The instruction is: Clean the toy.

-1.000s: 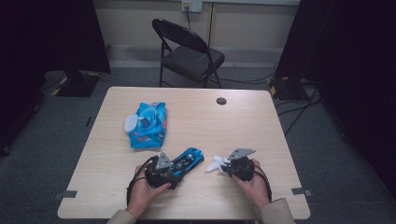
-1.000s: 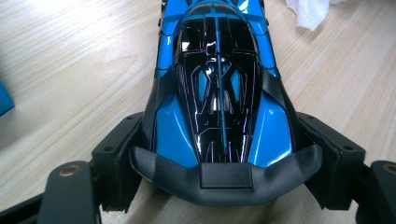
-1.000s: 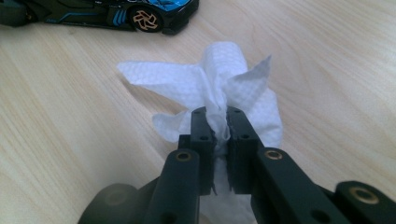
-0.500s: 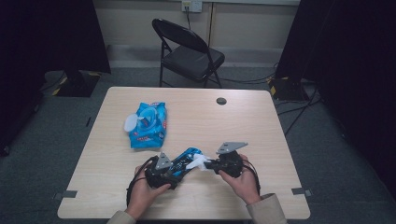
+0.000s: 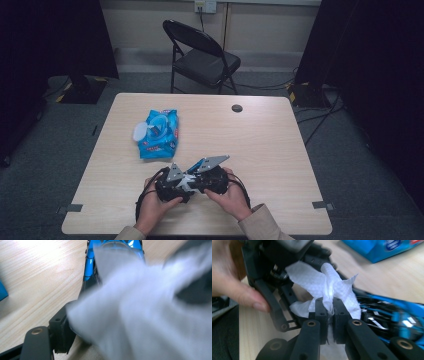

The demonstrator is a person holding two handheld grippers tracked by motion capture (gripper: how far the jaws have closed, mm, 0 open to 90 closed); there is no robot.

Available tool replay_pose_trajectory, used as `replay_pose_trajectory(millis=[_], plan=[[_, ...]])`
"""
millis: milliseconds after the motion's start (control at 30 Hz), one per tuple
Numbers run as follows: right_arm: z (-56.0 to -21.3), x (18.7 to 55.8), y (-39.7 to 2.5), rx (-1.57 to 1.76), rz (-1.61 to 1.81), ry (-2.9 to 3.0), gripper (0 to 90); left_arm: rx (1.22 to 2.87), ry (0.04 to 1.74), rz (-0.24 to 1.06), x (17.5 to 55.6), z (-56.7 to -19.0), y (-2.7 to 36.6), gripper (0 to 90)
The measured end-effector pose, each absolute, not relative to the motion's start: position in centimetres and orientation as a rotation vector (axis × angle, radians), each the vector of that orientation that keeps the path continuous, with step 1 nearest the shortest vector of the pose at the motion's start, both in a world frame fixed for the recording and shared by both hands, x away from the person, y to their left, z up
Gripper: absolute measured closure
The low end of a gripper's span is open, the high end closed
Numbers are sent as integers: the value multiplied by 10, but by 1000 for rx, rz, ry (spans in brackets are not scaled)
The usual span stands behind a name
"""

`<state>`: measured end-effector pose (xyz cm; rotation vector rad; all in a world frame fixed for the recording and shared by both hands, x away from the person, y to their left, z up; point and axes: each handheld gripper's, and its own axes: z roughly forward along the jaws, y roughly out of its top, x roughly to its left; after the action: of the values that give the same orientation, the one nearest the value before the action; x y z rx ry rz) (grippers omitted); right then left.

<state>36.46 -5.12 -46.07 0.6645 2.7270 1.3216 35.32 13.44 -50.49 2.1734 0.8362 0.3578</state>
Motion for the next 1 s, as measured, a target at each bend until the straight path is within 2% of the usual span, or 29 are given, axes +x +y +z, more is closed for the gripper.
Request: replay_pose_trajectory(millis=[400, 1000], plan=[[-474, 370, -51, 614, 1326, 2708, 853, 2168, 846, 360, 352, -505, 134, 238], [-474, 381, -64, 658, 1304, 2687, 853, 2169, 847, 362, 352, -505, 134, 241]])
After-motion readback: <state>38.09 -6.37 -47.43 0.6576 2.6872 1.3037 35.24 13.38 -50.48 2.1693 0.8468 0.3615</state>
